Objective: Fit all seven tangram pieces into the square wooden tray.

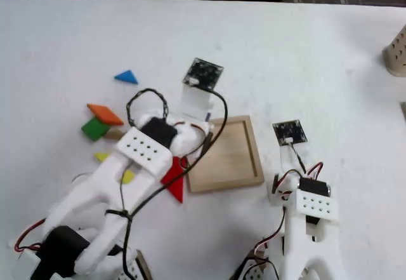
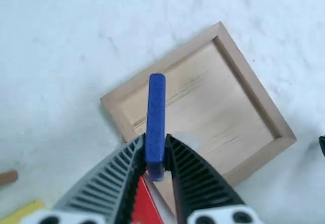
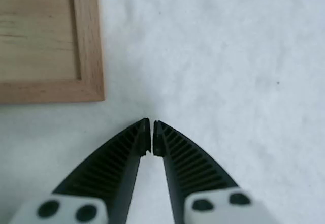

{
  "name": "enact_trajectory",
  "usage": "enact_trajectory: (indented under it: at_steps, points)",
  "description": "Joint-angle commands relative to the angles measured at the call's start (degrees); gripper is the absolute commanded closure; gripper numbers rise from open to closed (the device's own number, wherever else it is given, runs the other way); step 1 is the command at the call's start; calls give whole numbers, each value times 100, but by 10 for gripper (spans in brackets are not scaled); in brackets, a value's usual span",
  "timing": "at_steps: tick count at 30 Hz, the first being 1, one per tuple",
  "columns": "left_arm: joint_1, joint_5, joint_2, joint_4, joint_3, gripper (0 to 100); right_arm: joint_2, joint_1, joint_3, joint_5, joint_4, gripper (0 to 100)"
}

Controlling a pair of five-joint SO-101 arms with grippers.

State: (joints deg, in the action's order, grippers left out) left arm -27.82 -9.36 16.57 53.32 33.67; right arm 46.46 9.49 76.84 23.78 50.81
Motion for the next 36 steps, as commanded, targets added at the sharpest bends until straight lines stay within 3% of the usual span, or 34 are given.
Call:
enact_trajectory:
  at_steps: [1, 11, 19, 28, 36]
  points:
    - [-400, 9, 207, -255, -26, 979, 145, 48, -158, 53, -40, 981]
    - [-435, 9, -1490, -791, -589, 955, 145, 48, -158, 62, -40, 981]
    - [-321, 9, -1569, -765, -598, 766, 127, 22, -158, 62, -40, 981]
    - [-163, 9, -1200, -255, -651, 744, 127, 22, -158, 62, -40, 981]
    - [716, 9, 242, 316, -510, 745, 127, 22, -158, 62, -40, 981]
